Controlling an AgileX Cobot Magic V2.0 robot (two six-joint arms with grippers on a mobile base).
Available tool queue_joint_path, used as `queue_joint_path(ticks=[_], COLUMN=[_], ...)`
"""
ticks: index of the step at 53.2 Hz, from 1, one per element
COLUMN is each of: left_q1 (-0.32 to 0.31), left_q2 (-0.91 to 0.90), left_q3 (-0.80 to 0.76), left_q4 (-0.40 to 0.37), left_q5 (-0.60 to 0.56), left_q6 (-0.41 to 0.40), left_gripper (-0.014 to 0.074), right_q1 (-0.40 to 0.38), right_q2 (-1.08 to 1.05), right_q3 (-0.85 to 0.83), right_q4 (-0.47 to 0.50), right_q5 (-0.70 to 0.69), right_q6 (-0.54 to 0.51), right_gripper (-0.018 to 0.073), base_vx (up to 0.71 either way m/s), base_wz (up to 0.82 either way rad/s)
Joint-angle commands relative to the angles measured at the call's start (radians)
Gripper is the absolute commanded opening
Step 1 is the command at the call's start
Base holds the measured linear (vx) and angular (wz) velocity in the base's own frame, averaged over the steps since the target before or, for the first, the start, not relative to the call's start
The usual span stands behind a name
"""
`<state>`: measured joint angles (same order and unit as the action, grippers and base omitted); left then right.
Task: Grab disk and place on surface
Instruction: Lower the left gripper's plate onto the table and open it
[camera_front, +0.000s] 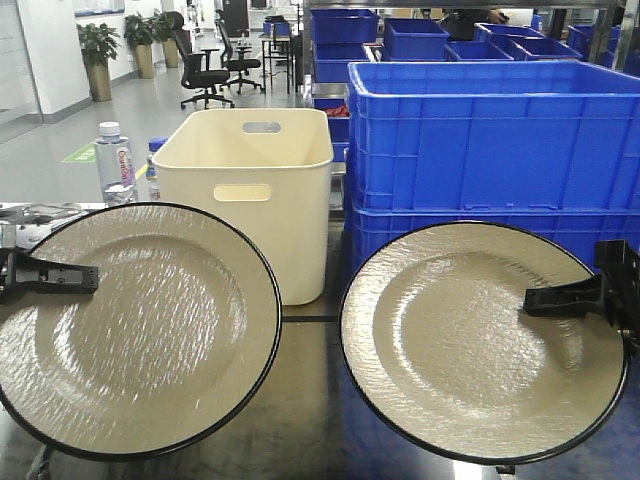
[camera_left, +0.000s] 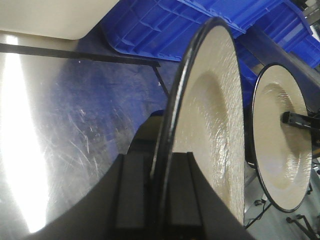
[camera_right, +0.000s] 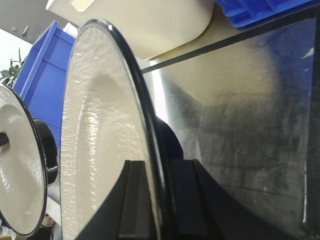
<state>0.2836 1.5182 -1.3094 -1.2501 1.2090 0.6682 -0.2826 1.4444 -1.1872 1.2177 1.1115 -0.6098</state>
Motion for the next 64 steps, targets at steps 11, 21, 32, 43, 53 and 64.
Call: queue_joint_path(ticks=[11, 21, 32, 43, 53, 64], left_q1=[-0.003, -0.003, -0.003, -0.003, -0.005, -0.119], left_q2=[-0.048, -0.048, -0.048, -0.048, -0.038, 0.059], left_q3=[-0.034, -0.034, -0.034, -0.034, -0.034, -0.034], left_q4=[-0.146, -0.146, -0.147, -0.147, -0.146, -0.147], left_q5=[0.024, 0.024, 0.025, 0.014, -0.088, -0.208], left_q6=[-0.015, -0.015, -0.015, -0.015, -0.009, -0.016], left_gripper=[-0.0008, -0.0008, -0.0008, -0.0008, -0.0008, -0.0005], right_q1=[-0.003, -0.003, -0.003, -0.003, -0.003, -0.003], right_q2=[-0.044, -0.044, -0.044, -0.044, -0.044, -0.044], right_q3=[-0.032, -0.032, -0.032, -0.032, -0.032, -0.032], right_q4=[0.131, 0.131, 0.131, 0.184, 0.279, 0.409], right_q5=[0.017, 0.017, 0.017, 0.011, -0.078, -0.073], right_q6=[0.003, 0.003, 0.003, 0.003, -0.02, -0.052], right_gripper=[-0.0009, -0.0009, -0.0009, -0.0009, -0.0009, -0.0009], base_vx=[0.02, 0.0, 0.0, 0.0, 0.0, 0.0], base_wz=[-0.07, -0.01, 0.0, 0.0, 0.0, 0.0])
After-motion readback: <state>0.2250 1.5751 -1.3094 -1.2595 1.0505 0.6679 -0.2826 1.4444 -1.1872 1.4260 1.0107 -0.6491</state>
